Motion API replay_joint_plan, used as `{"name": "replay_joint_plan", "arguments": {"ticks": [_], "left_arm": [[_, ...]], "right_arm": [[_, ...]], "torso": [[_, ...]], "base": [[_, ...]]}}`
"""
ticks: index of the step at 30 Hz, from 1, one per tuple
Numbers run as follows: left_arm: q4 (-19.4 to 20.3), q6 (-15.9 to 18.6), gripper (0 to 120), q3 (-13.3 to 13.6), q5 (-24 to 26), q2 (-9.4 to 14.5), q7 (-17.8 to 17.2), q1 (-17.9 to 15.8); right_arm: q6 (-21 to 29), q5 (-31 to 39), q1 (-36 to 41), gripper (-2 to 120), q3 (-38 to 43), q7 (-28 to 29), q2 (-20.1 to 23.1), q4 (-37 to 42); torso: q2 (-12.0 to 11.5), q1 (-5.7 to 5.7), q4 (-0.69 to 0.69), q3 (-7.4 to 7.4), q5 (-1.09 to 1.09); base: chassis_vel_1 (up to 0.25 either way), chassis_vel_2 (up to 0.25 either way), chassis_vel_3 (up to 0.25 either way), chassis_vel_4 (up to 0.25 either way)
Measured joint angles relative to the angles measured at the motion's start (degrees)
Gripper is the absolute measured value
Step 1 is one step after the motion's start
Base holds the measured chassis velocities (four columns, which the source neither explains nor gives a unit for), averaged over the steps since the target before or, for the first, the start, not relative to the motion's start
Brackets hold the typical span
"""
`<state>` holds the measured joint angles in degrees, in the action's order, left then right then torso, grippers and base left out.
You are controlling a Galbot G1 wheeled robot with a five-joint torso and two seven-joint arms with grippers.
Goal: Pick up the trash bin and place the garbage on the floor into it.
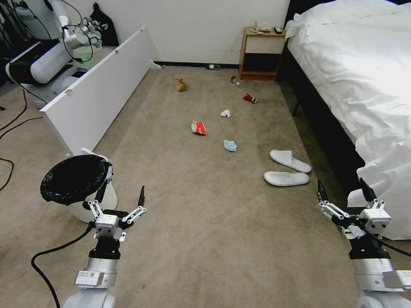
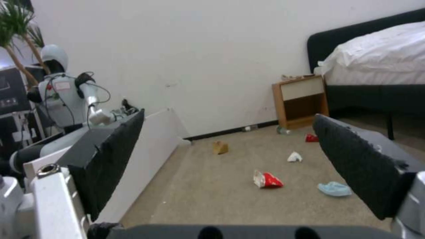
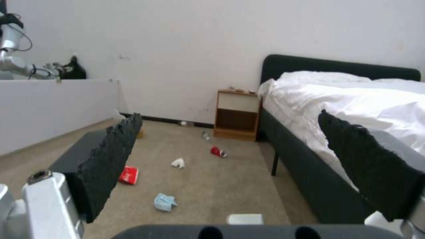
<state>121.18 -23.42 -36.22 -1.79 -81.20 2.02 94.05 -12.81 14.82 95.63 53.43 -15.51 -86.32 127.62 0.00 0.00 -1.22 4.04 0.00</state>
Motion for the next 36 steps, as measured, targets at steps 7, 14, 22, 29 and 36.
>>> {"name": "replay_joint_plan", "arguments": {"ticks": [7, 14, 22, 29, 36], "left_arm": [[0.0, -0.1, 100, 0.0, -0.4, -0.3, 0.3, 0.1], [0.1, -0.1, 100, -0.2, -0.5, -0.4, 0.4, 0.3], [-0.2, -0.2, 100, 0.1, -0.7, -0.4, 0.3, 0.1], [-0.6, -0.2, 100, 0.3, -0.7, 0.0, 0.3, -0.3], [-0.9, -0.2, 100, 0.4, -0.6, 0.2, 0.4, -0.6]], "right_arm": [[-0.3, 0.3, 0.2, 100, 0.0, -0.5, 0.1, 0.0], [-0.6, 0.5, 0.1, 100, -0.2, -0.7, 0.2, -0.2], [-0.6, 0.3, 0.4, 100, 0.0, -0.8, 0.0, -0.1], [-0.5, -0.1, 0.5, 100, 0.7, -1.4, 0.1, 0.0], [0.0, -0.8, 0.4, 100, 0.7, -1.6, -0.3, 0.0]], "torso": [[0.0, 0.0, 0.0, 0.0, 0.0], [0.0, 0.0, 0.0, 0.0, 0.0], [0.0, 0.0, 0.0, 0.0, 0.0], [0.0, 0.0, 0.0, 0.0, 0.0], [0.0, 0.0, 0.0, 0.0, 0.0]], "base": [[0.0, 0.0, 0.0, 0.0], [0.0, 0.0, 0.0, 0.0], [0.0, 0.0, 0.0, 0.0], [0.0, 0.0, 0.0, 0.0], [0.0, 0.0, 0.0, 0.0]]}}
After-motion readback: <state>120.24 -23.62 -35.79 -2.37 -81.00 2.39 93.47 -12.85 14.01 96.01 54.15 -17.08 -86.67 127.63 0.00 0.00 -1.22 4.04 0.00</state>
